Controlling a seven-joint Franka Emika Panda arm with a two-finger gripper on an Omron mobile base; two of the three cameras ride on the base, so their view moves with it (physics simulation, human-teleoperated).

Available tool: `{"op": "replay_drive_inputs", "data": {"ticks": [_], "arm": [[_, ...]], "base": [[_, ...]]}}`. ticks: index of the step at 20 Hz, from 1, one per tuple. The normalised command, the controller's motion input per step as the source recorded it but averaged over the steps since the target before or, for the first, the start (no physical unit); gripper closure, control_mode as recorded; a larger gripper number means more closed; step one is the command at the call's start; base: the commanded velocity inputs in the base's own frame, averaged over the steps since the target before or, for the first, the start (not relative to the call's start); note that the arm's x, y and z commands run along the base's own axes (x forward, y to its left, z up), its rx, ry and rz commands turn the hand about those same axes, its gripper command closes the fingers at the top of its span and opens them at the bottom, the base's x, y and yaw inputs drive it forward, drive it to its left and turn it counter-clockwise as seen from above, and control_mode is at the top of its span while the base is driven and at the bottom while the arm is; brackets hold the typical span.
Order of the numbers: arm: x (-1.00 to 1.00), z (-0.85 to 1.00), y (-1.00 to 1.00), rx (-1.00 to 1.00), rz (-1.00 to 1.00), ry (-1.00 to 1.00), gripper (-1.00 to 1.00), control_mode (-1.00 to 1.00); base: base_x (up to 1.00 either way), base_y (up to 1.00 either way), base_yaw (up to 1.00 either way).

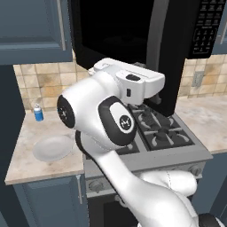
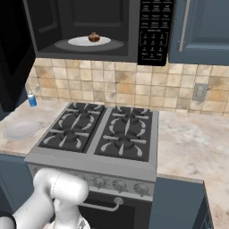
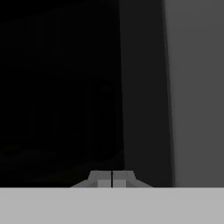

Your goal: Pick the mushroom from the counter and place it in the microwave. Then turn on the microwave.

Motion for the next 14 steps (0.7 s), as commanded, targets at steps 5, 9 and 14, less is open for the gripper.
{"op": "replay_drive_inputs", "data": {"ticks": [5,9,14], "arm": [[0.01,0.02,-0.37,0.0,0.0,0.0,1.0,-1.0],[0.08,0.02,-0.39,0.0,0.0,0.0,1.0,-1.0],[0.15,0.02,-0.37,0.0,0.0,0.0,1.0,-1.0]], "base": [[0.0,0.0,0.0],[0.0,0.0,0.0],[0.0,0.0,0.0]]}}
